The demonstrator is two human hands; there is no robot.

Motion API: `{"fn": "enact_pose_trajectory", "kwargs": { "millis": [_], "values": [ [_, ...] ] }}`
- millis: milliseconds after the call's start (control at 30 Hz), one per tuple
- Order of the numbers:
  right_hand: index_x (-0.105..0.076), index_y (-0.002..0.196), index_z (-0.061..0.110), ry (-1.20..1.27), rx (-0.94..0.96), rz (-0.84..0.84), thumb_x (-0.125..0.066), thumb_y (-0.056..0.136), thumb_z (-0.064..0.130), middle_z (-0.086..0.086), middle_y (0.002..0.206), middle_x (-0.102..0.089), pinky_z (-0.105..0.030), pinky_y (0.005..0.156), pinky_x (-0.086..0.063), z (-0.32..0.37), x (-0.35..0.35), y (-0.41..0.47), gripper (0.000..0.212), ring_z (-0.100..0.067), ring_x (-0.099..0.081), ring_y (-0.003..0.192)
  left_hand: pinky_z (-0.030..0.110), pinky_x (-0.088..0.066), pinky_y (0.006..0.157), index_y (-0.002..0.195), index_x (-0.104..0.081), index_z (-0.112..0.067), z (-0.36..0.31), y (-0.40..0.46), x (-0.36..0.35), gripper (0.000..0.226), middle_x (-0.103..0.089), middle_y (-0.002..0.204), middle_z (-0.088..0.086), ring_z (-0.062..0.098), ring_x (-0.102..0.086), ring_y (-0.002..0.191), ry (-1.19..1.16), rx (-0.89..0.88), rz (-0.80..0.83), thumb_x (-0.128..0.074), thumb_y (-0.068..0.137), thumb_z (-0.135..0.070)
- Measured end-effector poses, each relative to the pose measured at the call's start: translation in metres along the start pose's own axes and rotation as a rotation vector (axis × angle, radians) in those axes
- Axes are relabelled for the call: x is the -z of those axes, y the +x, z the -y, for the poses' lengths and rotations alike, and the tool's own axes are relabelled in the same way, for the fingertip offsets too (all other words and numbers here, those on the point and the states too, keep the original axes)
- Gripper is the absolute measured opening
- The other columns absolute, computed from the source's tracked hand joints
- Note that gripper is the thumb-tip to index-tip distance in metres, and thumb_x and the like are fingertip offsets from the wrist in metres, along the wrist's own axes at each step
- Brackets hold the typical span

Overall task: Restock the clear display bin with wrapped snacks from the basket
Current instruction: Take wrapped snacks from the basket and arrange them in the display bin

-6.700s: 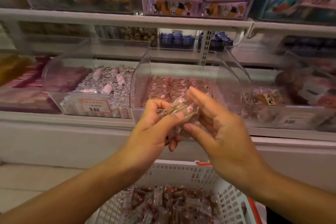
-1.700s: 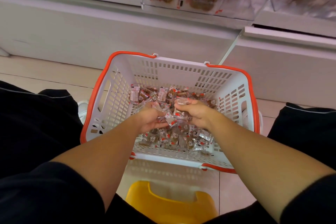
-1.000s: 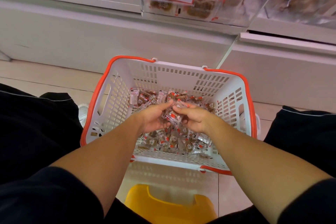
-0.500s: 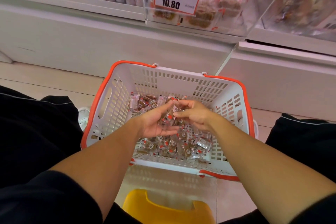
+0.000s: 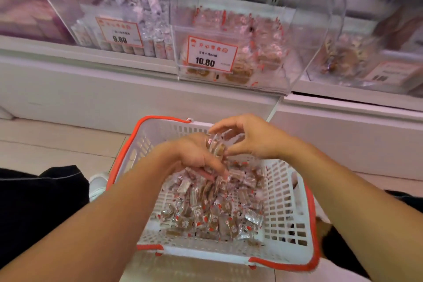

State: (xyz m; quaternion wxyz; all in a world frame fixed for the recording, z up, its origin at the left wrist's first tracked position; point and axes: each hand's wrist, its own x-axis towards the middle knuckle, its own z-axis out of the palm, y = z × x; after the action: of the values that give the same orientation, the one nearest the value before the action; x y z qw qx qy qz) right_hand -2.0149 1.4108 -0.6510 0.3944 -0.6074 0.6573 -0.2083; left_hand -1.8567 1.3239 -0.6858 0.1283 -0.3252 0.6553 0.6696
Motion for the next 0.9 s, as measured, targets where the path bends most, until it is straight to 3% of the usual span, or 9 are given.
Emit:
{"fn": "enact_pose_trajectory", "kwargs": {
  "millis": [133,267,433,533,600,667,733,800,900],
  "values": [
    [-0.069,0.108,0.028,-0.319,0.169,-0.086,-0.086,0.071,0.022,0.02,0.083,-0.064,-0.018,0.065,-0.05,0.061,0.055,-0.03,0.041,-0.004,-0.061,0.076,0.03,-0.059,0.06,0.092,-0.064,-0.01,-0.075,-0.047,0.014,0.036,-0.073,0.079,0.007,0.023,-0.072,0.074,0.178,-0.155,0.104,-0.081,0.068,0.01],
    [-0.061,0.101,0.029,-0.427,0.319,-0.112,-0.082,0.069,0.029,0.011,0.084,-0.063,-0.027,0.066,-0.048,0.105,0.096,-0.055,0.038,-0.012,-0.058,0.075,0.058,-0.053,0.083,0.114,-0.057,-0.009,-0.147,-0.082,0.026,0.07,-0.067,0.104,0.018,0.042,-0.065,0.098,0.484,-0.365,0.081,-0.091,0.054,0.002],
    [-0.067,0.101,0.023,-0.541,0.356,-0.288,-0.084,0.071,0.031,0.011,0.089,-0.062,-0.019,0.068,-0.043,0.122,0.145,-0.034,0.036,-0.007,-0.056,0.079,0.043,-0.053,0.088,0.12,-0.048,-0.023,-0.197,-0.07,0.051,0.081,-0.066,0.106,0.0,0.02,-0.065,0.098,0.732,-0.454,-0.263,-0.088,0.051,-0.011],
    [-0.063,0.1,0.035,-0.601,0.384,-0.3,-0.079,0.069,0.036,0.023,0.085,-0.059,-0.01,0.07,-0.042,0.125,0.168,-0.014,0.034,0.005,-0.057,0.079,0.04,-0.052,0.091,0.124,-0.045,-0.027,-0.211,-0.049,0.066,0.089,-0.064,0.11,-0.005,0.015,-0.064,0.1,0.695,-0.503,-0.378,-0.083,0.043,-0.025],
    [-0.056,0.098,0.044,-0.675,0.336,-0.29,-0.071,0.067,0.047,0.027,0.082,-0.057,-0.012,0.069,-0.043,0.129,0.182,-0.005,0.035,0.008,-0.056,0.078,0.033,-0.055,0.087,0.121,-0.046,-0.031,-0.216,-0.037,0.076,0.086,-0.066,0.107,-0.008,0.01,-0.066,0.097,0.643,-0.546,-0.395,-0.081,0.042,-0.03],
    [-0.061,0.093,0.036,-0.743,0.225,-0.294,-0.067,0.064,0.054,0.02,0.077,-0.059,-0.023,0.062,-0.045,0.127,0.198,0.005,0.035,0.001,-0.055,0.073,0.02,-0.056,0.072,0.115,-0.048,-0.034,-0.217,-0.023,0.086,0.079,-0.071,0.096,-0.009,0.002,-0.069,0.086,0.477,-0.584,-0.35,-0.083,0.045,-0.026],
    [-0.065,0.088,0.027,-0.776,0.127,-0.247,-0.07,0.063,0.05,0.011,0.07,-0.058,-0.031,0.057,-0.043,0.123,0.21,0.014,0.034,-0.006,-0.052,0.066,0.02,-0.055,0.07,0.117,-0.048,-0.033,-0.215,-0.009,0.09,0.079,-0.073,0.096,-0.012,0.002,-0.071,0.084,0.3,-0.578,-0.261,-0.082,0.046,-0.028],
    [-0.063,0.08,0.024,-0.8,0.013,-0.187,-0.072,0.066,0.045,0.006,0.065,-0.057,-0.029,0.052,-0.038,0.118,0.22,0.021,0.027,-0.008,-0.05,0.061,0.026,-0.054,0.078,0.122,-0.046,-0.035,-0.208,0.005,0.096,0.079,-0.07,0.1,-0.013,0.0,-0.068,0.087,0.393,-0.564,-0.302,-0.077,0.049,-0.043],
    [-0.061,0.077,0.024,-0.839,-0.158,-0.087,-0.076,0.068,0.048,0.006,0.064,-0.055,-0.032,0.052,-0.042,0.114,0.226,0.024,0.029,-0.007,-0.051,0.06,0.014,-0.048,0.075,0.116,-0.055,-0.037,-0.195,0.014,0.102,0.044,-0.064,0.093,-0.02,-0.008,-0.06,0.084,0.748,-0.619,-0.397,-0.072,0.076,-0.04]
  ]
}}
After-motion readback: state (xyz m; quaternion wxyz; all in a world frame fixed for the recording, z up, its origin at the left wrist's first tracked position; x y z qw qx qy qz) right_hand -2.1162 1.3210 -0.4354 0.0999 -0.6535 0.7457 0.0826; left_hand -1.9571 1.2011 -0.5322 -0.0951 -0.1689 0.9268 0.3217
